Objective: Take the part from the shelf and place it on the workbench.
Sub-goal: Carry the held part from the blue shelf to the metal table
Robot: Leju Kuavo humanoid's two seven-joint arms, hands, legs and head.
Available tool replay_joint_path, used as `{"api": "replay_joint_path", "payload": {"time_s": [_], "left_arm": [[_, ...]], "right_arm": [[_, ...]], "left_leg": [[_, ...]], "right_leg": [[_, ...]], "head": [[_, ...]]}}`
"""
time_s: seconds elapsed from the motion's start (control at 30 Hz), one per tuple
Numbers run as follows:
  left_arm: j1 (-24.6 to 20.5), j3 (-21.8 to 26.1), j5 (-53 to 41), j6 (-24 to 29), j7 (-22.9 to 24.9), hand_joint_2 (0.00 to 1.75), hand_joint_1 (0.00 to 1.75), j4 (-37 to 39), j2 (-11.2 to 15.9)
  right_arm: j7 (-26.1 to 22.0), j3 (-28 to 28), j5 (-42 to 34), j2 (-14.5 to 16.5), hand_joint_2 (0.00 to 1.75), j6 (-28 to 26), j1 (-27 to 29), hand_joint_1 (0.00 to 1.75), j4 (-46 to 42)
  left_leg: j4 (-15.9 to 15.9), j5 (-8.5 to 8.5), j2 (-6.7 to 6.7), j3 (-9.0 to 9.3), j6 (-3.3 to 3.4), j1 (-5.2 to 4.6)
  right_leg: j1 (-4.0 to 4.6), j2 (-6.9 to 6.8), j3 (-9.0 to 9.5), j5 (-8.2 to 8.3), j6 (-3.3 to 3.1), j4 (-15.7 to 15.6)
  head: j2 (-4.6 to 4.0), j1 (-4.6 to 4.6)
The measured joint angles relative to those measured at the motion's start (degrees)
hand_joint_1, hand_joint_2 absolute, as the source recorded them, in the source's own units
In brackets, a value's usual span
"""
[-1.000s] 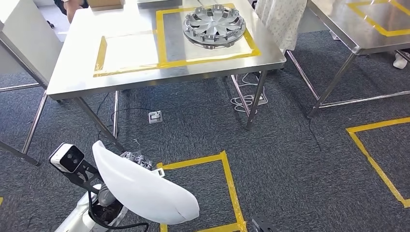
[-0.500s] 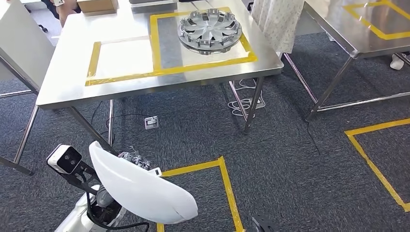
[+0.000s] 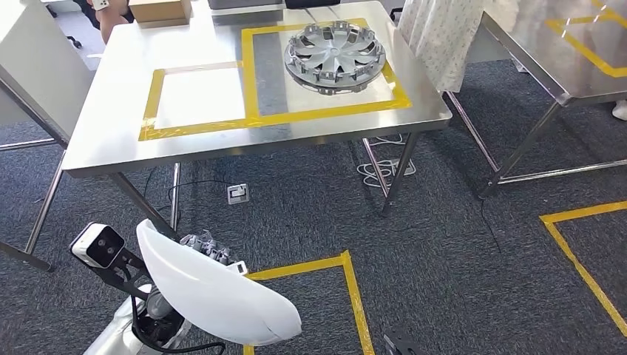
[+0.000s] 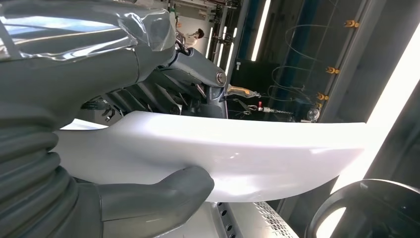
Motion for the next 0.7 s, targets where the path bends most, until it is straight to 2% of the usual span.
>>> {"api": "replay_joint_path", "payload": {"time_s": [0.1,0.13,0.17,0.23,0.27,0.3,0.33,0.4,0.43,0.47,0.53,0.6,0.67,0.7], "left_arm": [[0.0,0.1,0.0,0.0,0.0,1.75,1.75,-0.1,0.0],[-0.1,0.1,0.0,0.0,0.0,1.75,1.75,-0.1,0.0],[-0.1,0.1,0.0,0.0,0.0,1.75,1.75,-0.2,0.0],[0.0,0.2,0.0,0.0,0.0,1.75,1.75,-0.2,0.1],[0.1,0.1,0.0,0.0,0.0,1.75,1.75,-0.2,0.1],[0.1,0.1,0.0,0.0,0.0,1.75,1.75,-0.2,0.1],[0.2,0.1,0.0,0.0,0.0,1.75,1.75,-0.2,0.1],[0.1,0.2,0.0,0.0,0.0,1.75,1.75,-0.2,0.1],[0.1,0.2,0.0,0.0,0.0,1.75,1.75,-0.2,0.2],[0.1,0.2,0.0,0.0,0.0,1.75,1.75,-0.2,0.2],[0.0,0.2,0.0,0.0,0.0,1.75,1.75,-0.2,0.2],[0.0,0.2,-0.1,0.0,0.0,1.75,1.75,-0.4,0.2],[0.0,0.2,-0.1,0.0,0.0,1.75,1.75,-0.5,0.1],[0.0,0.2,-0.1,0.0,0.0,1.75,1.75,-0.5,0.1]], "right_arm": [[0.0,0.0,0.0,0.1,0.00,0.0,-0.1,0.00,0.0],[0.0,-0.1,0.0,0.2,0.00,0.0,-0.1,0.00,0.0],[0.0,-0.1,0.0,0.2,0.00,0.0,-0.1,0.00,-0.1],[0.0,-0.1,0.0,0.2,0.00,0.0,-0.1,0.00,-0.1],[0.0,-0.1,0.0,0.2,0.00,0.0,-0.1,0.00,0.0],[0.0,-0.1,0.0,0.2,0.00,0.0,0.0,0.00,0.0],[0.0,-0.1,0.0,0.2,0.00,0.0,0.0,0.00,0.0],[0.0,-0.1,0.0,0.3,0.00,0.0,0.0,0.00,0.0],[0.0,-0.1,0.0,0.4,0.00,0.0,-0.1,0.00,0.0],[0.0,-0.1,0.0,0.4,0.00,0.0,-0.1,0.00,0.0],[0.0,-0.2,0.0,0.5,0.00,0.0,-0.2,0.00,0.0],[0.0,-0.2,0.1,0.5,0.00,0.1,-0.1,0.00,0.0],[0.0,-0.2,0.2,0.5,0.00,0.1,-0.2,0.00,-0.1],[0.0,-0.2,0.3,0.5,0.00,0.1,-0.2,0.00,0.0]], "left_leg": [[0.7,-1.15,0.05,-0.13,-0.75,0.16],[2.3,-2.08,0.11,-0.83,-1.13,0.31],[5.2,-3.46,0.18,-2.32,-1.57,0.52],[13.5,-6.35,0.29,-7.04,-2.36,1.03],[16.8,-6.85,0.35,-9.27,-2.59,1.25],[17.9,-6.10,0.42,-10.55,-2.69,1.40],[16.6,-4.17,0.48,-10.63,-2.67,1.49],[9.0,1.45,0.53,-8.13,-2.21,1.48],[5.5,3.34,0.58,-6.72,-1.84,1.29],[2.8,4.23,0.63,-5.66,-1.40,1.08],[1.3,3.67,0.72,-4.98,-0.72,0.71],[0.2,3.44,0.68,-4.19,-0.20,0.87],[-0.8,3.42,0.71,-3.11,0.38,1.08],[-1.0,3.23,0.74,-2.73,0.65,1.05]], "right_leg": [[-0.18,0.14,0.52,-0.55,-1.16,-0.1],[-0.37,0.18,0.82,-0.77,-1.49,-0.2],[-0.54,0.21,1.16,-1.03,-1.84,-0.2],[-0.48,0.23,1.64,-1.56,-2.33,-0.2],[-0.45,0.27,1.91,-1.84,-2.40,-0.2],[-0.43,0.32,2.28,-2.15,-2.37,-0.2],[-0.42,0.40,2.78,-2.48,-2.30,-0.2],[-0.44,0.56,3.91,-3.24,-2.04,-0.3],[-0.32,0.62,4.29,-3.54,-1.87,-0.3],[-0.24,0.64,4.41,-3.76,-1.66,-0.4],[-0.03,0.61,4.29,-3.94,-1.16,-0.5],[0.06,0.43,4.10,-4.27,-0.64,-0.4],[0.09,0.28,2.41,-5.61,-0.67,3.0],[0.02,0.24,0.43,-6.76,-0.90,6.7]], "head": [[0.00,-0.10],[0.00,-0.18],[0.00,-0.26],[0.00,-0.38],[0.00,-0.38],[0.00,-0.38],[0.00,-0.38],[0.00,-0.36],[0.00,-0.31],[0.00,-0.31],[0.00,-0.30],[0.00,-0.30],[0.00,-0.14],[0.00,-0.06]]}}
